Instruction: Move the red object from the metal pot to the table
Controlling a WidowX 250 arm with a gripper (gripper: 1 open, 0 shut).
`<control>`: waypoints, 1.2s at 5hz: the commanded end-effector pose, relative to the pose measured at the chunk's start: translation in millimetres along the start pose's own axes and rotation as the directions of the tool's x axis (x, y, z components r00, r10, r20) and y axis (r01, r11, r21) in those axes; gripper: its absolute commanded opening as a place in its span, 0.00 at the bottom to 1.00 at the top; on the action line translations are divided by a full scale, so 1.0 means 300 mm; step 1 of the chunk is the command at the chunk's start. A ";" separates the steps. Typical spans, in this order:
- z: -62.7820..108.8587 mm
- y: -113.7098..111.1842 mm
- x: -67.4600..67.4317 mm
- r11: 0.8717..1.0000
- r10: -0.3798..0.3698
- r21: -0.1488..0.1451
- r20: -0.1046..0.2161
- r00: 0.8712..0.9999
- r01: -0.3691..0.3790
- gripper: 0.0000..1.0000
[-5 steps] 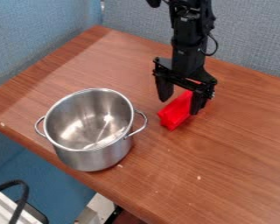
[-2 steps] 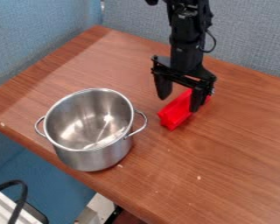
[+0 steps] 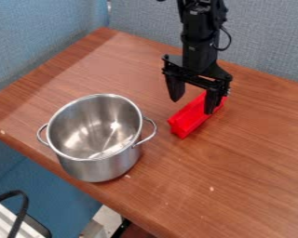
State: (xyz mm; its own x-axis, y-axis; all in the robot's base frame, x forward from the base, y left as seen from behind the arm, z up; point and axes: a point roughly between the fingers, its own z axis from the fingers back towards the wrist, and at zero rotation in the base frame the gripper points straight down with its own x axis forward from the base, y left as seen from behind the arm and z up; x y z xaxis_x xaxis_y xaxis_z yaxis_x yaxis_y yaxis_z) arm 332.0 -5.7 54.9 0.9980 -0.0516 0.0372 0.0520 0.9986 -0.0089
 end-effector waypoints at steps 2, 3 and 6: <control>0.066 0.010 0.025 1.000 0.021 -0.004 0.082 0.996 -0.020 1.00; 0.061 0.008 0.025 1.000 0.024 -0.006 0.082 0.996 -0.023 1.00; 0.052 0.005 0.024 0.999 0.036 -0.009 0.082 0.996 -0.035 1.00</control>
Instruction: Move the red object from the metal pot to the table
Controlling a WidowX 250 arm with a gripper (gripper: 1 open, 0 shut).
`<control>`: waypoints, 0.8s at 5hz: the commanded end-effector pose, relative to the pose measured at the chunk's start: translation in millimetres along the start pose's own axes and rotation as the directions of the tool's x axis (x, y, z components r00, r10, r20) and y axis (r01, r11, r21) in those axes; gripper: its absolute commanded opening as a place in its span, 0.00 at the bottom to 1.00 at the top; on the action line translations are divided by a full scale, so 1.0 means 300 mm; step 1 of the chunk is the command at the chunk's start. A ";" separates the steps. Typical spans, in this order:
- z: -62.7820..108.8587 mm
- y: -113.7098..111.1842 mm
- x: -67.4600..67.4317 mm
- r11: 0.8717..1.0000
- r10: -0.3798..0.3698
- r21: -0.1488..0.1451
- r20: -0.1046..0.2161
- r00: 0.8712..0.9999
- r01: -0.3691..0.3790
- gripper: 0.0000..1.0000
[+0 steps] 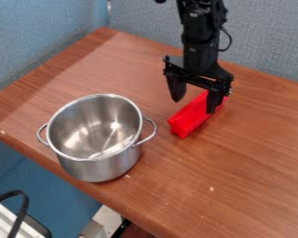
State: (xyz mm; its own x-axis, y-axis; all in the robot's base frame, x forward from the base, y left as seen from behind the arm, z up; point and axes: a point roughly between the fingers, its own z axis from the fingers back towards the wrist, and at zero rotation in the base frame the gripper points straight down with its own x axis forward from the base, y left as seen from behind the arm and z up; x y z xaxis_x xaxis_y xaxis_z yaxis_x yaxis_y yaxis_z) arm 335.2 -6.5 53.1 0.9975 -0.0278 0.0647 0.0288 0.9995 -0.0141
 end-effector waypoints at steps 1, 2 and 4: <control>0.018 0.006 0.013 1.000 0.011 -0.011 0.028 1.000 -0.011 1.00; -0.023 0.007 0.010 1.000 0.010 -0.016 0.001 1.000 -0.010 1.00; -0.063 0.001 -0.004 1.000 -0.008 -0.023 -0.017 1.000 0.008 1.00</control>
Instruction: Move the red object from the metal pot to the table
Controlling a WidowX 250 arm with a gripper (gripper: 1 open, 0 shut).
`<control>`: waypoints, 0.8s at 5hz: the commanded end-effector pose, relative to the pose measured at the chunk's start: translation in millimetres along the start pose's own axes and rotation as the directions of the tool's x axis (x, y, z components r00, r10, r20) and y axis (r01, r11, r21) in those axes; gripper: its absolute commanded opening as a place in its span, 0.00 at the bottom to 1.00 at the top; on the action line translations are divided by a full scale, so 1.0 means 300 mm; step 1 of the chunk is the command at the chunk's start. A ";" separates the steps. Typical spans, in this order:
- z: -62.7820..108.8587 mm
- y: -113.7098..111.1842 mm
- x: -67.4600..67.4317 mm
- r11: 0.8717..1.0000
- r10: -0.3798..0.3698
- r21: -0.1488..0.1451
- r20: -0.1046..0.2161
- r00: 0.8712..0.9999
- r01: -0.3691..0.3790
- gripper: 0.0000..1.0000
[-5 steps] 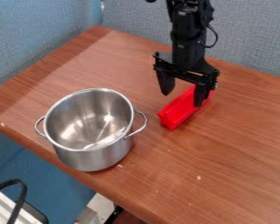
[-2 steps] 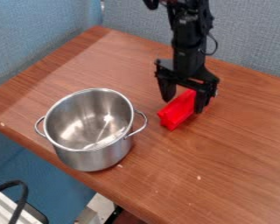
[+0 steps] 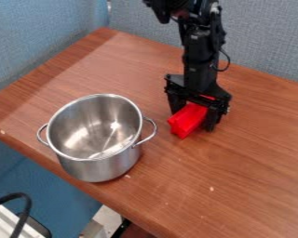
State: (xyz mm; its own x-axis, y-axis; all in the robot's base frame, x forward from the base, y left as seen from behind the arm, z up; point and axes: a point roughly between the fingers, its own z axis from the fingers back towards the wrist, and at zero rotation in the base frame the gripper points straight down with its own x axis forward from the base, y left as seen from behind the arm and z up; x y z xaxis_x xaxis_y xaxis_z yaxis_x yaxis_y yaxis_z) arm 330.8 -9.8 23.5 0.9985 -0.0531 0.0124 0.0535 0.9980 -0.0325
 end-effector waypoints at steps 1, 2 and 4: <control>0.036 0.013 0.015 1.000 0.015 -0.004 0.031 0.999 -0.015 0.00; 0.036 0.015 0.013 1.000 -0.012 0.000 0.012 1.000 0.012 0.00; 0.037 0.013 0.010 0.997 -0.083 0.006 -0.015 0.996 0.083 0.00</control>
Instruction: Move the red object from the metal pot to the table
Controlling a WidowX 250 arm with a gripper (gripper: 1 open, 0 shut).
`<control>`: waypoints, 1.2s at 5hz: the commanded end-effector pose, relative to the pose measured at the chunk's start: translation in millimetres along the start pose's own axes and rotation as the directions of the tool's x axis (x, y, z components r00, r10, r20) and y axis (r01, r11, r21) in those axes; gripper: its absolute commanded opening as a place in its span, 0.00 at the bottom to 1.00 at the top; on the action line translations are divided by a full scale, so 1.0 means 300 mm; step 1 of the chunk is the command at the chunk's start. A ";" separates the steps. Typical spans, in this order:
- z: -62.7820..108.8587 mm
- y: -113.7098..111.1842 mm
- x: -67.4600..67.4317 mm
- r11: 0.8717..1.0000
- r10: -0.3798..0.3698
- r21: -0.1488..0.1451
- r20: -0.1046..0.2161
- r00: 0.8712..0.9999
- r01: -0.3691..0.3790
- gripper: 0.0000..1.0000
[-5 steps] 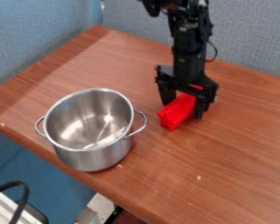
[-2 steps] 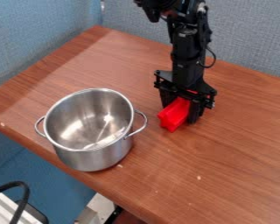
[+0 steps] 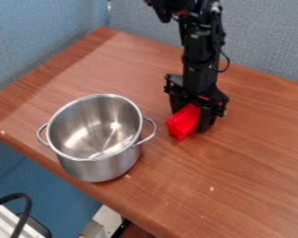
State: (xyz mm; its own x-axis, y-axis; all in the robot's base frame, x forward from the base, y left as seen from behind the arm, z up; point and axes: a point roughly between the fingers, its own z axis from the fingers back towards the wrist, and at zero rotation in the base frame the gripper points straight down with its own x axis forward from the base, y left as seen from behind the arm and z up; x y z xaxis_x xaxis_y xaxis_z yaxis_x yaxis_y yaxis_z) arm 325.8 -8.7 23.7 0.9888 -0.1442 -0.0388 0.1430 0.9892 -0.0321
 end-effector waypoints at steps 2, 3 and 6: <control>0.045 0.009 0.019 0.999 -0.048 0.004 0.027 0.998 0.048 0.00; 0.049 0.005 0.017 0.997 -0.083 0.006 0.020 0.996 0.082 0.00; 0.057 -0.005 0.012 0.987 -0.157 0.019 0.004 0.988 0.157 0.00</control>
State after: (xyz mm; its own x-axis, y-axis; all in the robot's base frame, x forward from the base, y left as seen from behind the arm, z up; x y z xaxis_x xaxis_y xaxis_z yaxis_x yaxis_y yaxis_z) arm 318.6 -6.5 24.6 0.9553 -0.2827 -0.0864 0.2804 0.9591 -0.0378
